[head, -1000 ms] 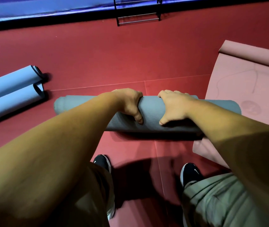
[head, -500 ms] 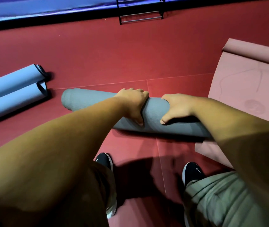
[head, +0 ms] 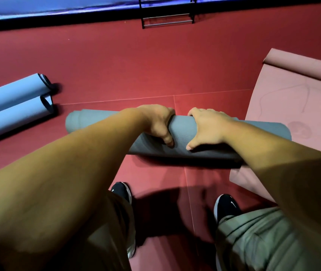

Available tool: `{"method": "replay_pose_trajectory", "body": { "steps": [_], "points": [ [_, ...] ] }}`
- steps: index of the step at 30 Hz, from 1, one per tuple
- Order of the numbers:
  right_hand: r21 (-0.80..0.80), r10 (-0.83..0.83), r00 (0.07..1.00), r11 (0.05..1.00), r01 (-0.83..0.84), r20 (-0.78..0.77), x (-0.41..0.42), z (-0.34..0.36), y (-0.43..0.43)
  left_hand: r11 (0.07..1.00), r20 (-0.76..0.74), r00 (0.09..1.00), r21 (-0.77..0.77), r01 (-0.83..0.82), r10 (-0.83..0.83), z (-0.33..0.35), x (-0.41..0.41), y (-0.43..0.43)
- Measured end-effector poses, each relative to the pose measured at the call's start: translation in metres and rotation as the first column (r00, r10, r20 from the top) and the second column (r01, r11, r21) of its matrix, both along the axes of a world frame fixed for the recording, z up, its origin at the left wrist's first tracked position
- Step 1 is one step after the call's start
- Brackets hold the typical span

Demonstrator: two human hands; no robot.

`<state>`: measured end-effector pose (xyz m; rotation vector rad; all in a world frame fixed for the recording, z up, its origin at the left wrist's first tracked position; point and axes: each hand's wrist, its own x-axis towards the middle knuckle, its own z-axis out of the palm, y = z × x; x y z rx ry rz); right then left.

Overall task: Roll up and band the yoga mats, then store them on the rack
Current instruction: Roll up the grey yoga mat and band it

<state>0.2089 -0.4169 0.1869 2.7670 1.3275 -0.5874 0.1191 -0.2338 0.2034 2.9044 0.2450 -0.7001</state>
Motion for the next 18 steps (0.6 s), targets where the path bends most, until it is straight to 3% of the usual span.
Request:
{"method": "replay_pose_trajectory", "body": {
  "steps": [8, 15, 18],
  "points": [
    [0.022, -0.109, 0.968, 0.993, 0.117, -0.224, 0.006, -0.002, -0.004, 0.96, -0.002, 0.99, 0.244, 0.134, -0.138, -0.005, -0.01, -0.004],
    [-0.041, -0.074, 0.952, 0.997, 0.064, -0.297, 0.009, -0.005, -0.005, 0.994, 0.025, 0.998, 0.091, 0.056, -0.059, -0.006, -0.008, 0.003],
    [-0.06, 0.009, 0.988, 0.998, -0.018, -0.156, 0.004, -0.006, -0.002, 1.0, -0.001, 1.0, 0.021, -0.02, 0.02, -0.005, -0.006, 0.008]
  ]
}}
